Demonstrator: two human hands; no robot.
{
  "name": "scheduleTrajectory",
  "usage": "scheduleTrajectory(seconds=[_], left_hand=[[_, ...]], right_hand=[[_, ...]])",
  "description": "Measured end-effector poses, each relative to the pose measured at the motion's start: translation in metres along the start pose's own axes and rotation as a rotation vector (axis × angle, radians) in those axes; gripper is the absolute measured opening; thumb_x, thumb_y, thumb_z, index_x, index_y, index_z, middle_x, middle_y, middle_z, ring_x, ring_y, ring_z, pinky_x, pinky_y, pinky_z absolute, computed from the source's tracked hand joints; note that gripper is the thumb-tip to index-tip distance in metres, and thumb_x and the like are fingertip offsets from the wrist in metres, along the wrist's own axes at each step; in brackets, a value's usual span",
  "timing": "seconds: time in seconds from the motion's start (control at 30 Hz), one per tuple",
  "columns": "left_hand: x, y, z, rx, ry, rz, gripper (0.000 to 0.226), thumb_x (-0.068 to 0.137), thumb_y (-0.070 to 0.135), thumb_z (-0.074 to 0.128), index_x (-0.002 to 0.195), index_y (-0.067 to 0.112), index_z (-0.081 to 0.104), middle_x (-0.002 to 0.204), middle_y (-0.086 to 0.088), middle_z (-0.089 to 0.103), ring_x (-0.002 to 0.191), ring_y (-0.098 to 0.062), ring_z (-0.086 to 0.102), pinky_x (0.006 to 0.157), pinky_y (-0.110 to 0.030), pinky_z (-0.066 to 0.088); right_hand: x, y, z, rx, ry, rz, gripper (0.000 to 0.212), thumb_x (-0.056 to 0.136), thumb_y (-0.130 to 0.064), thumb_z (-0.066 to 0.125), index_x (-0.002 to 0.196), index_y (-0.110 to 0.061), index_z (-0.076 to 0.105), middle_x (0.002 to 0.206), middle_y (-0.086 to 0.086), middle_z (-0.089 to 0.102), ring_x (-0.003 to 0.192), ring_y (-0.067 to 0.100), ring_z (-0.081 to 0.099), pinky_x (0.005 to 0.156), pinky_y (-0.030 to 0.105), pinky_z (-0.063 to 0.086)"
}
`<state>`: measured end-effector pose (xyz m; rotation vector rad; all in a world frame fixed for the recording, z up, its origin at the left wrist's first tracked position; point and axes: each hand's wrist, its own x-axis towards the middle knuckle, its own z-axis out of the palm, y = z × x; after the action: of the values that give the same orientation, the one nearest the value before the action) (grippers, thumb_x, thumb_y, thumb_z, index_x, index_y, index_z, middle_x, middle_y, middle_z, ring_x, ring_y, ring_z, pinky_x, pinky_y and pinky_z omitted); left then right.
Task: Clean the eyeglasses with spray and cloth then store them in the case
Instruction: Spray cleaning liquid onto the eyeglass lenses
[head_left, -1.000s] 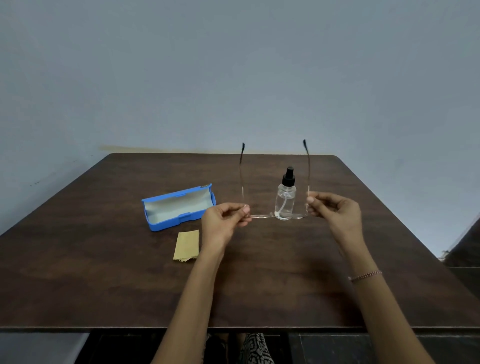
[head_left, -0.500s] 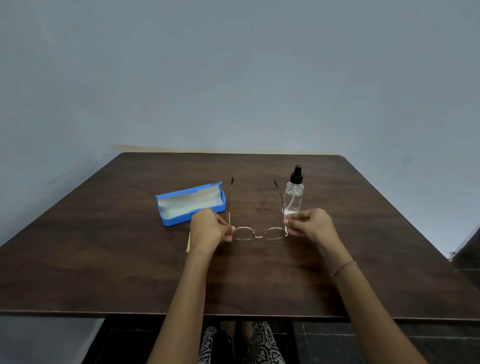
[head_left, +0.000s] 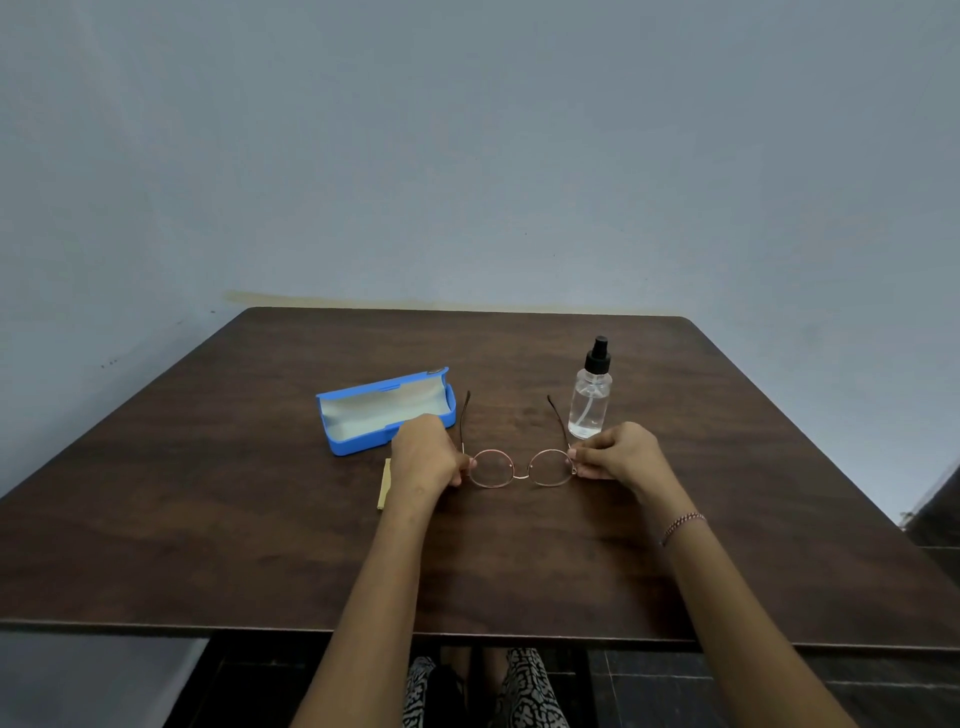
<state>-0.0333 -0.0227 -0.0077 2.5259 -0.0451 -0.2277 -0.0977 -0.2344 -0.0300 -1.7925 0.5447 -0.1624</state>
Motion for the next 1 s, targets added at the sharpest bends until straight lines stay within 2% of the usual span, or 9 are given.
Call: scheduleTrajectory(seconds=[0.1,0.2,0.3,0.4,0.5,0.6,0.73,0.9,1.0], left_hand=[[-0.004,-0.003,-0.003,0.037,0.149,0.011,0.031,0.079,0.042,0.071,0.076,0.011,0.070,0.070,-0.003,0.070,0.070,-0.016,0.065,0.069,-0.031,0.052],[-0.007,0.003,-0.008,-0.131,0.257,0.132,0.032,0.084,0.040,0.066,0.073,0.010,0.069,0.067,-0.005,0.070,0.072,-0.022,0.068,0.074,-0.039,0.055],[-0.016,0.035,-0.008,-0.251,0.318,0.346,0.025,0.088,0.031,0.063,0.102,0.011,0.072,0.089,-0.006,0.074,0.089,-0.019,0.068,0.089,-0.034,0.050],[-0.018,0.075,0.009,-0.353,0.225,0.503,0.038,0.089,0.018,0.062,0.126,0.010,0.059,0.114,-0.005,0.068,0.103,-0.015,0.063,0.093,-0.022,0.042],[-0.013,0.102,0.032,-0.349,0.055,0.583,0.047,0.087,0.005,0.060,0.133,0.007,0.051,0.123,-0.013,0.063,0.111,-0.022,0.061,0.097,-0.026,0.042],[-0.004,0.113,0.049,-0.323,-0.011,0.595,0.046,0.087,0.001,0.057,0.130,0.017,0.054,0.117,-0.011,0.067,0.108,-0.024,0.062,0.095,-0.035,0.049],[0.009,0.112,0.059,-0.385,-0.016,0.542,0.040,0.084,0.002,0.061,0.119,0.021,0.064,0.107,-0.005,0.071,0.099,-0.020,0.066,0.090,-0.037,0.052],[0.016,0.110,0.063,-0.497,-0.013,0.587,0.043,0.081,0.007,0.070,0.123,0.011,0.061,0.109,-0.003,0.070,0.096,-0.007,0.063,0.087,-0.016,0.049],[0.020,0.114,0.066,-0.617,-0.016,0.611,0.049,0.077,0.012,0.075,0.123,0.009,0.061,0.105,0.001,0.068,0.091,-0.003,0.060,0.075,0.000,0.043]], right_hand=[[-0.001,0.002,-0.006,-0.053,0.021,-0.014,0.010,0.082,-0.008,0.071,0.084,0.002,0.072,0.071,0.007,0.069,0.053,0.007,0.065,0.070,0.019,0.057],[-0.004,-0.002,-0.024,-0.093,0.076,-0.119,0.016,0.086,-0.017,0.067,0.081,-0.002,0.072,0.071,0.012,0.069,0.057,0.011,0.062,0.071,0.023,0.055],[-0.007,-0.009,-0.039,0.049,0.235,-0.314,0.018,0.089,-0.018,0.063,0.098,-0.004,0.071,0.071,0.004,0.067,0.056,0.006,0.058,0.066,0.019,0.054],[0.000,-0.013,-0.042,0.065,0.295,-0.505,0.025,0.089,-0.012,0.061,0.111,-0.024,0.065,0.098,-0.004,0.067,0.082,0.005,0.062,0.082,0.025,0.053],[0.013,-0.012,-0.040,0.045,0.128,-0.582,0.053,0.088,-0.003,0.061,0.133,-0.026,0.047,0.125,-0.003,0.055,0.106,0.005,0.058,0.086,0.015,0.047],[0.026,-0.010,-0.041,0.007,-0.021,-0.547,0.072,0.083,-0.001,0.067,0.143,-0.025,0.034,0.126,-0.002,0.053,0.110,0.011,0.058,0.089,0.018,0.049],[0.036,-0.007,-0.037,0.004,-0.033,-0.489,0.070,0.075,0.001,0.074,0.136,-0.015,0.044,0.113,-0.001,0.060,0.104,0.014,0.061,0.091,0.025,0.051],[0.037,-0.004,-0.042,0.115,0.031,-0.487,0.065,0.071,0.004,0.075,0.130,-0.005,0.049,0.111,0.005,0.063,0.088,-0.003,0.065,0.076,0.010,0.050],[0.031,-0.007,-0.054,0.240,0.016,-0.524,0.063,0.074,0.008,0.071,0.130,-0.010,0.048,0.111,0.006,0.066,0.094,0.006,0.067,0.079,0.015,0.050]])
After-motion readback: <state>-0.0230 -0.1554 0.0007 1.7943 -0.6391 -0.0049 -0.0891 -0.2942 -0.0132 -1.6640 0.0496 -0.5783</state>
